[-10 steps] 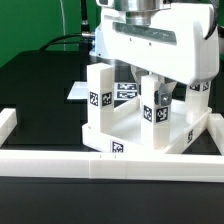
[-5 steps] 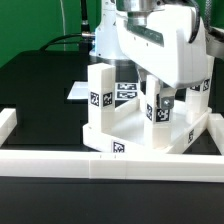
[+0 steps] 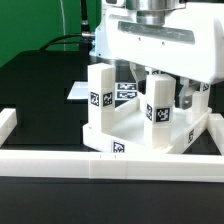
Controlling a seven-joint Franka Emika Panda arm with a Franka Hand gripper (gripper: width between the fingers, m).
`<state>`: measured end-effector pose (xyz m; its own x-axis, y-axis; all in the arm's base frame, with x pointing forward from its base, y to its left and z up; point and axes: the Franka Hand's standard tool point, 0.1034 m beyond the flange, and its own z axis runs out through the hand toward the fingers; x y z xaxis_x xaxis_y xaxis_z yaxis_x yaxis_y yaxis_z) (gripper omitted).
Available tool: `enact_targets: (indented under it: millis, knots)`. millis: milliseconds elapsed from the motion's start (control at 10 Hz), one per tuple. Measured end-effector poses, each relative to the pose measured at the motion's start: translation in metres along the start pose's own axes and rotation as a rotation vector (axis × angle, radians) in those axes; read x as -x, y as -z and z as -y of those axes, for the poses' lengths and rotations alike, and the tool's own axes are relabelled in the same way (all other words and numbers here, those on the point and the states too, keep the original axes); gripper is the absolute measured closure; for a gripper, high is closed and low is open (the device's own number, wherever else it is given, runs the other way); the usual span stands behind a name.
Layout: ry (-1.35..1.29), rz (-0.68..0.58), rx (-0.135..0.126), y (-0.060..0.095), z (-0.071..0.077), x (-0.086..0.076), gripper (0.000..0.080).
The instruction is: Assemble desk
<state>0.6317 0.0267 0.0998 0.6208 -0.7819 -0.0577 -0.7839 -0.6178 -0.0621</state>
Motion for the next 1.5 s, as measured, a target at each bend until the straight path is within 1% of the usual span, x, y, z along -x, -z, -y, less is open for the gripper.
enact_targets:
  millis: [400, 500, 600, 700, 800, 900, 1000, 1300, 1400, 1500]
  knots:
    - [0.307, 0.001, 0.000, -0.0004, -0.0003, -0.0002, 0.0150]
    - [0.405, -0.002, 0.005, -0.0003, -0.0008, -0.0006, 0.0150]
    - [0.508, -0.008, 0.018, -0.0003, -0.0013, -0.0008, 0.0150]
    - [0.550, -0.012, 0.028, -0.0004, -0.0012, -0.0003, 0.0150]
    - [0.657, -0.018, 0.044, -0.0005, -0.0014, -0.0001, 0.0150]
    - [0.766, -0.018, 0.053, -0.0008, -0.0012, 0.0005, 0.0150]
    - [0.830, -0.019, 0.060, -0.0008, -0.0012, 0.0008, 0.0150]
    - [1.057, -0.013, 0.064, -0.0006, -0.0031, -0.0018, 0.0150]
    - [1.088, -0.012, 0.064, -0.0003, -0.0048, -0.0042, 0.0274]
    - [1.078, -0.012, 0.064, -0.0003, -0.0048, -0.0042, 0.0274]
